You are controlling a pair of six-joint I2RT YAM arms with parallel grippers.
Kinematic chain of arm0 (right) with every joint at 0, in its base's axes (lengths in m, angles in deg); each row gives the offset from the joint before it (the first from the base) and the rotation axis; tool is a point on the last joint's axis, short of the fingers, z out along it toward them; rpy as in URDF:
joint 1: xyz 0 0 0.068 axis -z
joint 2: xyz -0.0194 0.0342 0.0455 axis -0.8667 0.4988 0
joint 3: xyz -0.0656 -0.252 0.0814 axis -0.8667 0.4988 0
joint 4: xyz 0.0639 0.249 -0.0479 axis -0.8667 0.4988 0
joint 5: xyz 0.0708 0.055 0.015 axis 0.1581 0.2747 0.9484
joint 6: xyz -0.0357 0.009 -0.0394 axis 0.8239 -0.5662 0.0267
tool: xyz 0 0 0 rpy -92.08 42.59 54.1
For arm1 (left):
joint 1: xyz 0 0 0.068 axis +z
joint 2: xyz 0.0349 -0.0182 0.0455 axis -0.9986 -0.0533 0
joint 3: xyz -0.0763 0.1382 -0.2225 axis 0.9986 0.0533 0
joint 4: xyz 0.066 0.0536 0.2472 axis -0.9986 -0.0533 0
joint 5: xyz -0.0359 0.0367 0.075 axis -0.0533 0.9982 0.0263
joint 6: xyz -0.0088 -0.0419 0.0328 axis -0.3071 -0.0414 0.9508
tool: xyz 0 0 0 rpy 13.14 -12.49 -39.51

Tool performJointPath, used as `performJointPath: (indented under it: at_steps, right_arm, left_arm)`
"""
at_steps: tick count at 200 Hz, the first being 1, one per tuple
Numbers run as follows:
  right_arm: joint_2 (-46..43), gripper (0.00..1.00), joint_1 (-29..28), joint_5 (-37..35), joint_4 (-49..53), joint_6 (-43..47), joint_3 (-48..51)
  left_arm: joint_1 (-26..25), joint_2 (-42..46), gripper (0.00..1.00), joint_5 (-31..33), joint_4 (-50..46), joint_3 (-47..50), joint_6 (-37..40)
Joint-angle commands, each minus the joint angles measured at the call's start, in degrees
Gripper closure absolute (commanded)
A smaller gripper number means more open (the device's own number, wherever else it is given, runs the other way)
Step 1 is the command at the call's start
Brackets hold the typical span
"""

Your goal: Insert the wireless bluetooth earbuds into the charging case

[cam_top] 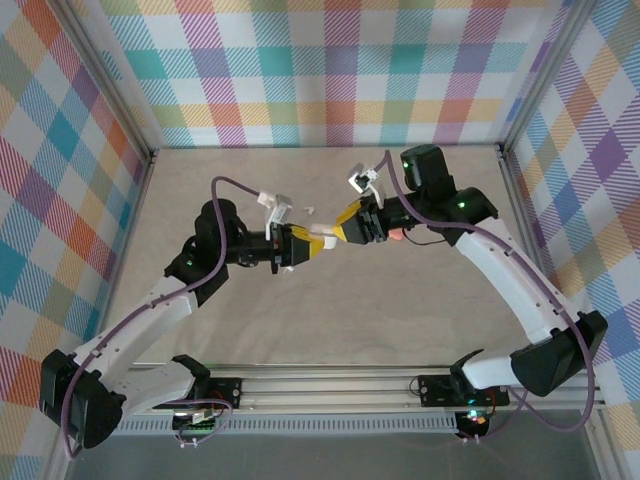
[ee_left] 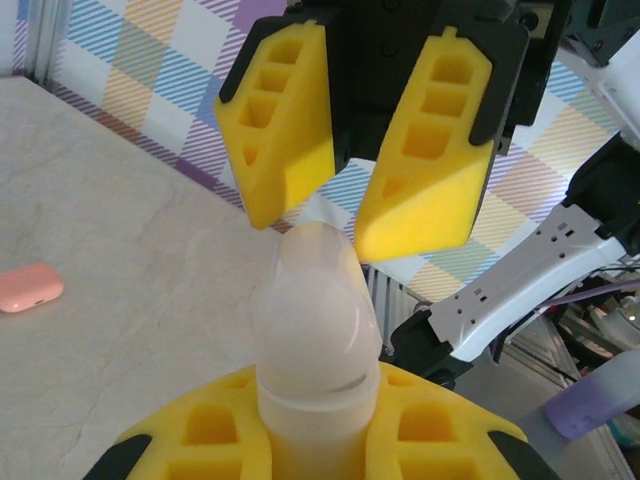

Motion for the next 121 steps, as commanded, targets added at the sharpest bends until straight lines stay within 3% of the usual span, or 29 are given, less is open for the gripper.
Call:
performJointPath:
  at_steps: [1, 56, 121]
  right_arm:
    - [1.2, 0.64, 0.2, -0.2, -1.7, -2.8, -1.1]
    - [1.6, 0.64, -0.2, 2.7, -5.9, -7.9, 1.9]
    - [3.2, 0.6, -1.9, 2.9, -7.6, -11.8, 3.3]
  left_arm:
    - [-0.2, 3.2, 1.0, -1.6, 3.7, 1.4, 2.4]
    - [-0.2, 6.3, 1.0, 0.5, 8.2, 4.4, 2.4]
    - [-0.2, 9.2, 1.0, 5.4, 4.7, 6.7, 3.2]
